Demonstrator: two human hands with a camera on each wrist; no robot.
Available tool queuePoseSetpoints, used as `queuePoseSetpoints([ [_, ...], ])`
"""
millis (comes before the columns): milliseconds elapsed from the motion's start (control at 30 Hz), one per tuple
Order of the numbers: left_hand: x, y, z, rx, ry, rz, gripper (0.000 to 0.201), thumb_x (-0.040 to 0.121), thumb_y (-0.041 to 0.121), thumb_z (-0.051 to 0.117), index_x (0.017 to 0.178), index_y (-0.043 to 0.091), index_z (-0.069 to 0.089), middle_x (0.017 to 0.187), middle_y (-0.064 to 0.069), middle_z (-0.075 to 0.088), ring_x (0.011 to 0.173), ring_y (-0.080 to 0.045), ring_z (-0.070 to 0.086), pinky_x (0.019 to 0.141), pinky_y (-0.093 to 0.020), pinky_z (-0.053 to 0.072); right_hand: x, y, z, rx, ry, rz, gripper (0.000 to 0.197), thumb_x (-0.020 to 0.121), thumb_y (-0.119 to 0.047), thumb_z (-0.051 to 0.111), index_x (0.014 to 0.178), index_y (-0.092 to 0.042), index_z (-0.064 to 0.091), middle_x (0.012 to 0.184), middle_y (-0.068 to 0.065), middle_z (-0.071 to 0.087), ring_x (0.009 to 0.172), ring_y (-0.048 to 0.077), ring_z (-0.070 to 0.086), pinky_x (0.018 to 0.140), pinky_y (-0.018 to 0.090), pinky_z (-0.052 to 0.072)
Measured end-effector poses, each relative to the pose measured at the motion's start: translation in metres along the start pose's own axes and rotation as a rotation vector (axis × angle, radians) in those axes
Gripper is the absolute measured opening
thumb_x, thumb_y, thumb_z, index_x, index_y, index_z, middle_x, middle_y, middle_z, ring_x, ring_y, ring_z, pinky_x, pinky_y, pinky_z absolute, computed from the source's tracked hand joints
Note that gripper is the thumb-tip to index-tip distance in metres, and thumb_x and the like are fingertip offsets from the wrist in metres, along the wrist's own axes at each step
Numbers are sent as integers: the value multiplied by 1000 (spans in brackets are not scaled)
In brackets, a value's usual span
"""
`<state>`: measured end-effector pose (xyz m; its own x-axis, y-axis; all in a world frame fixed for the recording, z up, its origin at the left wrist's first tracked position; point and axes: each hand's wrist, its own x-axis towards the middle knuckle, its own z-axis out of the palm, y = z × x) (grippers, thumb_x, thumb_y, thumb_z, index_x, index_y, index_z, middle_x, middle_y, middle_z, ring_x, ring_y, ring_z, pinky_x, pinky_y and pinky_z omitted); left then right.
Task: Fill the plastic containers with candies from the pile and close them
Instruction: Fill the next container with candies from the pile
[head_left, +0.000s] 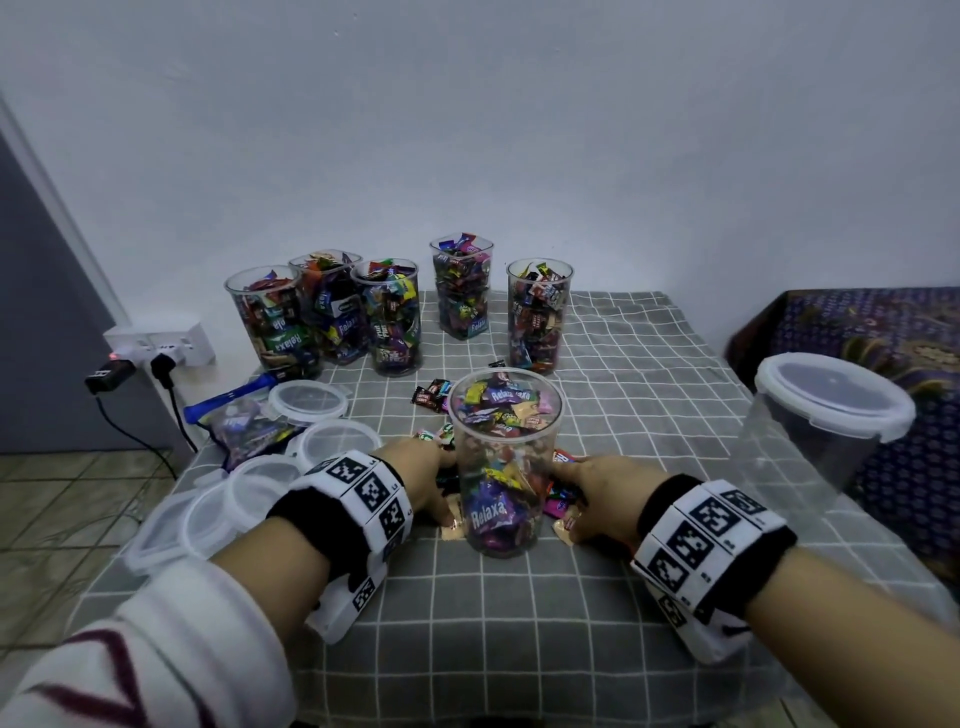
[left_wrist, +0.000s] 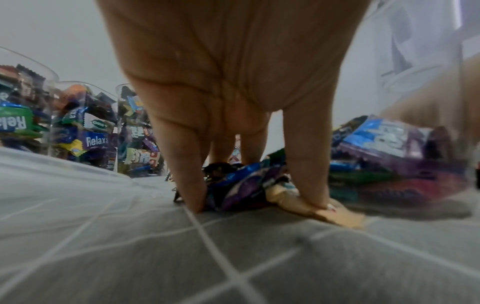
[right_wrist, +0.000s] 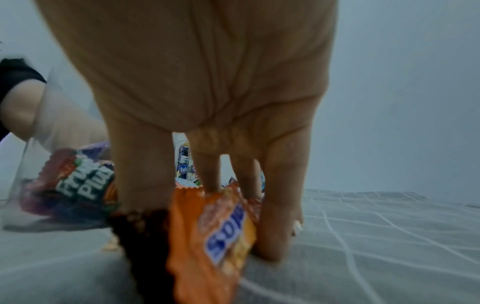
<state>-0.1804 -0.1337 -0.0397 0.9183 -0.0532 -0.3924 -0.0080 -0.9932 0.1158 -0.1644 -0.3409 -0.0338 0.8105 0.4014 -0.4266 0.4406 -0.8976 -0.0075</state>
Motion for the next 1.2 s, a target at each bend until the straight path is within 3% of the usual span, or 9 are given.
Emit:
queuePoseSetpoints([
  [167, -1, -2, 4, -4, 64, -31, 45, 79, 29, 72, 122, 28, 58, 119, -1, 62, 110, -22, 57, 93, -35, 48, 2, -1, 0, 51, 96, -27, 47, 94, -21, 47, 139, -34, 41, 130, 5, 53, 117, 22, 51, 90, 29, 43],
  [333, -3, -3, 2, -11, 127, -23, 33, 84, 22, 65, 117, 29, 64, 116, -2, 65, 107, -21, 59, 91, -33, 49, 4, -1, 0, 57, 140, -20, 38, 93, -16, 46, 128, -29, 52, 117, 6, 59, 107, 22, 56, 81, 27, 43],
  [567, -7, -2, 2, -51, 253, -62, 25, 89, 23, 58, 109, 35, 67, 113, 0, 66, 106, -20, 59, 83, -29, 47, 2, -1, 1, 123, 192, -9, 34, 93, -11, 41, 121, -23, 56, 111, 6, 59, 102, 23, 56, 76, 26, 42],
  [733, -11, -3, 0, -93, 356, -80, 27, 92, 25, 54, 114, 34, 65, 114, -1, 66, 106, -21, 58, 84, -29, 47, 0, 2, 1, 175, 243, -1, 30, 91, -10, 45, 115, -20, 58, 110, 6, 62, 102, 23, 57, 84, 31, 48],
  [900, -17, 0, -1, -89, 467, -80, 28, 94, 35, 51, 120, 32, 62, 116, -4, 65, 109, -25, 57, 83, -31, 45, -6, 8, -1, 279, 296, 35, 19, 91, -12, 51, 107, -19, 60, 101, 2, 57, 89, 18, 54, 66, 23, 42],
  [1000, -20, 1, -2, -124, 517, -70, 29, 95, 35, 50, 120, 29, 62, 116, -5, 65, 108, -26, 57, 81, -29, 43, -7, 14, -2, 343, 356, 40, 17, 88, -11, 55, 103, -18, 62, 103, 4, 61, 90, 18, 53, 72, 25, 42],
  [1067, -20, 0, -1, -158, 542, -72, 29, 94, 35, 50, 119, 28, 62, 117, -4, 65, 108, -26, 57, 81, -29, 43, -8, 17, -4, 401, 412, 28, 12, 87, -10, 58, 91, -20, 62, 97, 4, 62, 88, 18, 54, 75, 28, 46],
  [1133, -19, -2, 0, -190, 564, -70, 28, 94, 36, 51, 118, 28, 63, 116, -4, 66, 108, -25, 57, 81, -30, 43, -11, 19, -9, 479, 474, 0, 26, 84, -6, 61, 72, -28, 53, 84, 1, 61, 82, 19, 57, 75, 32, 51],
  [1200, -18, -4, 1, -218, 575, -67, 27, 93, 36, 52, 118, 29, 63, 114, -2, 66, 107, -25, 58, 82, -30, 44, -15, 21, -18, 532, 551, -27, 33, 82, -3, 63, 67, -30, 49, 77, 0, 61, 76, 20, 59, 74, 35, 52],
])
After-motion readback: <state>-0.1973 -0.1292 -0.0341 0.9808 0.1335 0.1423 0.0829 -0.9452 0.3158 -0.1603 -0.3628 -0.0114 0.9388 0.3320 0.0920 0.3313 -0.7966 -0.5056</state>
